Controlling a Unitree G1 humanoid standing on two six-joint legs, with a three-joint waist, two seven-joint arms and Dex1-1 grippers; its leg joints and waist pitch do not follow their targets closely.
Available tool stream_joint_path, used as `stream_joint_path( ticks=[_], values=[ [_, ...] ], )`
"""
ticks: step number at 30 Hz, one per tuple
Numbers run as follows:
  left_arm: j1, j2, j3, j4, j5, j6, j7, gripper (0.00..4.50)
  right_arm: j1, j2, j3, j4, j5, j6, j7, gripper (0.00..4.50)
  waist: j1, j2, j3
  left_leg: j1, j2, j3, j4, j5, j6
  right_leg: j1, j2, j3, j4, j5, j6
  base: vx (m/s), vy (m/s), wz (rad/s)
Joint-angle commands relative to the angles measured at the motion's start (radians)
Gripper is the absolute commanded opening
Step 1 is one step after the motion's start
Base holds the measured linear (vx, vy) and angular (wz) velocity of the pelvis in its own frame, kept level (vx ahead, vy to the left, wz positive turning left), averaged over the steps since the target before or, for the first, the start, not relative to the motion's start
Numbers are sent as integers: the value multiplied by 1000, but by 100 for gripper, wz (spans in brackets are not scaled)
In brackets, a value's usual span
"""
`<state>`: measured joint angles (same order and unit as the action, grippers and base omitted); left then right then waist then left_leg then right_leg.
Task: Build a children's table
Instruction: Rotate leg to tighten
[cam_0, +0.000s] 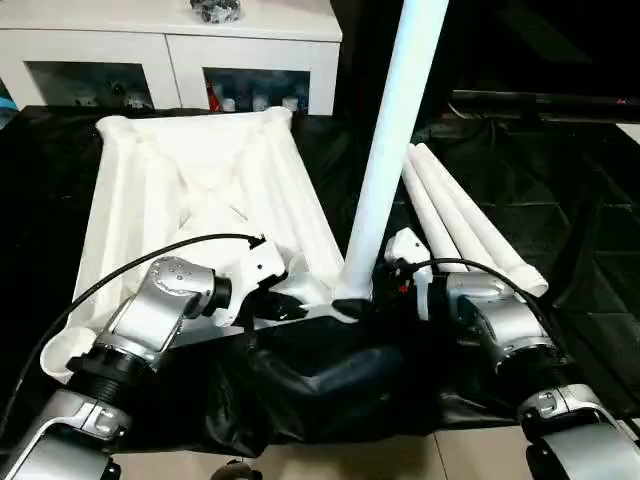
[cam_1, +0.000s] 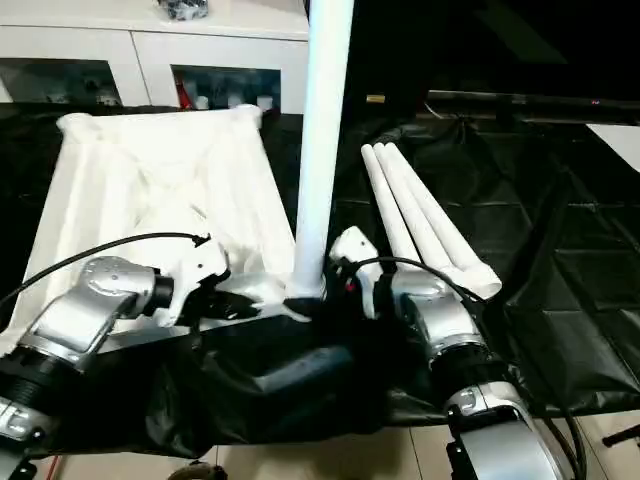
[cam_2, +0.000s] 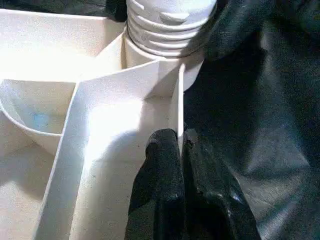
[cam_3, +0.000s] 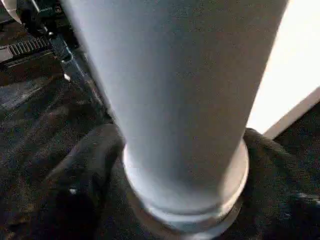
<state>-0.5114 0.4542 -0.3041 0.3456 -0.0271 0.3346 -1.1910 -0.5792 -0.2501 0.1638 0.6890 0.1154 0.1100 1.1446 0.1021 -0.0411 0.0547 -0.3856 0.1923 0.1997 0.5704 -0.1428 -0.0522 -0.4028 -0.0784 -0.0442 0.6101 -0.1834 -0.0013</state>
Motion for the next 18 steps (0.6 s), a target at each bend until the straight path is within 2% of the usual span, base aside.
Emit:
stream_joint_path(
  ticks=[1, 5, 6, 9, 11, 12, 14, 15, 17, 18],
  values=[
    [-7, -17, -17, -37, -26, -16, -15, 0, 18, 8, 17, -17, 9, 17, 19, 321, -1, 10, -63, 34, 44, -20, -67, -333, -11, 29, -62, 38, -76, -260, -208, 0, 0, 0],
    [-9, -23, -15, -28, -23, -23, 0, 0, 26, 18, 12, -31, 21, 37, 15, 301, 4, 9, -64, 32, 44, -20, -67, -319, -10, 32, -62, 38, -73, -239, -207, 0, 0, 0],
    [-10, -37, -8, -20, -16, -18, 32, 0, 32, 36, -5, -30, 33, 48, -14, 285, 5, 8, -66, 32, 44, -19, -66, -314, -8, 32, -63, 39, -71, -228, -208, 0, 0, 0],
    [-13, -53, 0, -11, -10, -14, 64, 0, 35, 54, -16, -19, 33, 49, -50, 281, 6, 7, -65, 32, 43, -21, -68, -316, -12, 33, -63, 37, -73, -238, -208, 0, 0, 0],
    [-14, -58, 2, -8, -8, -16, 71, 0, 35, 57, -16, -14, 30, 48, -60, 278, 4, 7, -63, 32, 42, -22, -69, -332, -17, 32, -64, 37, -76, -269, -199, 0, 0, 0],
    [-34, -105, 23, 20, 10, 6, 169, 0, 21, 93, -22, 42, -7, 36, -182, 277, 1, 8, -61, 33, 43, -22, -70, -342, -24, 29, -65, 39, -80, -299, -189, 0, 0, 0],
    [-48, -134, 37, 37, 15, 22, 223, 0, 2, 118, -34, 90, -30, 27, -286, 277, -1, 8, -58, 37, 41, -24, -70, -368, -35, 26, -67, 38, -85, -347, -181, 0, 0, 0],
    [-58, -153, 46, 48, 18, 33, 257, 0, -11, 134, -42, 122, -44, 21, -355, 277, -11, 6, -58, 38, 39, -28, -69, -400, -52, 23, -71, 36, -91, -428, -167, 0, 0, 0],
    [-71, -175, 56, 64, 27, 48, 309, 0, -28, 154, -57, 154, -52, 18, -431, 276, -14, 6, -57, 41, 38, -30, -68, -413, -51, 21, -72, 36, -98, -463, -152, 0, 0, 0],
    [-92, -212, 73, 84, 33, 72, 384, 0, -55, 188, -85, 199, -52, 22, -541, 276, -22, 9, -56, 42, 38, -31, -68, -434, -55, 15, -71, 36, -101, -488, -143, 0, 0, 0]
  ],
)
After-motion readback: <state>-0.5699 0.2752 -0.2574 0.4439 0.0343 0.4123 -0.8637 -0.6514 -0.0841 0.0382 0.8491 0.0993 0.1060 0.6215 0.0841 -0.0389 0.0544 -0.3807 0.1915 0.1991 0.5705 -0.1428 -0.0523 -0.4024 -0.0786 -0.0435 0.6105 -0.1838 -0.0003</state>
